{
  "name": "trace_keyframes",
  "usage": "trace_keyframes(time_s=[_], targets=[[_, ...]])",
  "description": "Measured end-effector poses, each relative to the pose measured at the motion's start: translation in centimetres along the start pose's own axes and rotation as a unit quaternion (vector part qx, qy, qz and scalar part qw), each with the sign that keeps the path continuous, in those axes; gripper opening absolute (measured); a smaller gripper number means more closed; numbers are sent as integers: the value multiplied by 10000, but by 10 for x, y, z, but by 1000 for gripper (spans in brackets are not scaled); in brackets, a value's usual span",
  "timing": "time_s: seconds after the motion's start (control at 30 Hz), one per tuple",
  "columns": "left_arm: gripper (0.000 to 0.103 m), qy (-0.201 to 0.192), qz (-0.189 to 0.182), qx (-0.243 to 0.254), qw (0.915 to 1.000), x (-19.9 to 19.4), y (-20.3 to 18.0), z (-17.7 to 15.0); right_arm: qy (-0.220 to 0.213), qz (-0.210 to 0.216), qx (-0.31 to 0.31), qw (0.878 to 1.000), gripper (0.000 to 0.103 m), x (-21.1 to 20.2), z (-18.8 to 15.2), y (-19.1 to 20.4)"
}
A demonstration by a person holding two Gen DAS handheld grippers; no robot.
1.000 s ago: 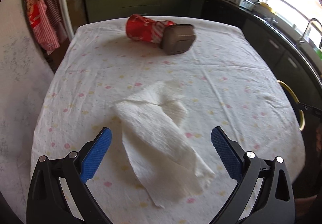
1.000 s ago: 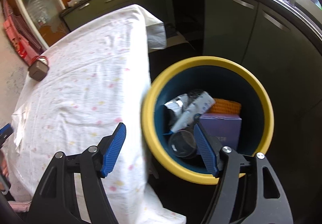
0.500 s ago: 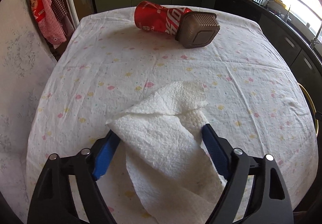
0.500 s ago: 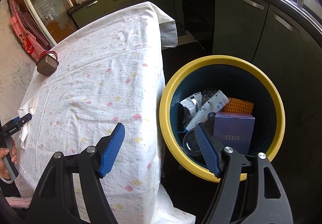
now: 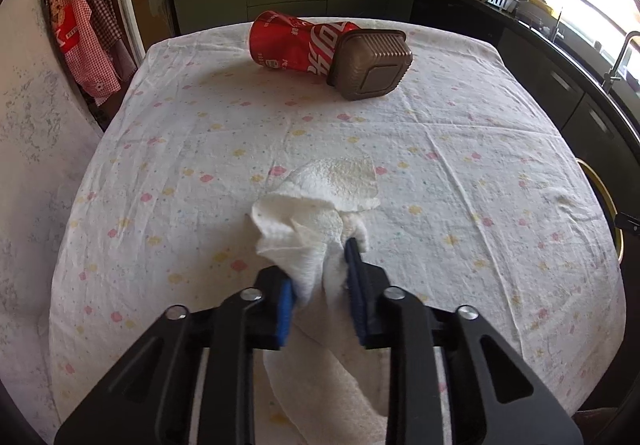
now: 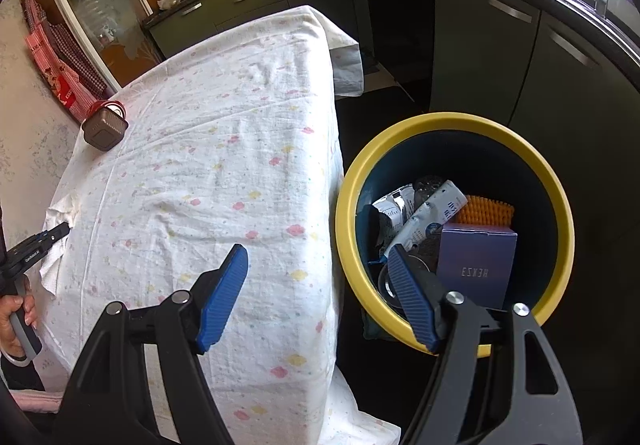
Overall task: Collect trash
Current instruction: 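Grasp the white tissue with the left gripper and lift it, then carry the white tissue over the bin and open the left gripper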
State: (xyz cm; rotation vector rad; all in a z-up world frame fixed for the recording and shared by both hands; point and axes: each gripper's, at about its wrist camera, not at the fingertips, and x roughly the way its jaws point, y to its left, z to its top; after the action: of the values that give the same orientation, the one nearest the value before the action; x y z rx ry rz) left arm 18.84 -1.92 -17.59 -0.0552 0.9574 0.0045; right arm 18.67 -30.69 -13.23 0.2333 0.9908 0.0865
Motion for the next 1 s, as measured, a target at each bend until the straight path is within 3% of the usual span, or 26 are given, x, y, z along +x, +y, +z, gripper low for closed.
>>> trace_keyframes(time_s=[0.2,0.47,0.63,0.8,1.0], targets=[[16,-250,-237,174,9993,-27,-14,-1,-295,169,252,9991,69,-21,-10,0],[16,-606,-810,951,9903,-72,-75,15,-610,42,466,9970,70,-46,-20,-12],[16,-719,-1335,1624,9750,-86,-145,32,-867,-167,778,9931,70,-65,-30,-42],[17,-503,-1968,2305,9516,-77,-234,45,-992,-387,1225,9867,71,-78,-49,-86],[17,-184,-2398,2908,9261,-46,-341,55,-1030,-566,1772,9771,71,-85,-75,-139]])
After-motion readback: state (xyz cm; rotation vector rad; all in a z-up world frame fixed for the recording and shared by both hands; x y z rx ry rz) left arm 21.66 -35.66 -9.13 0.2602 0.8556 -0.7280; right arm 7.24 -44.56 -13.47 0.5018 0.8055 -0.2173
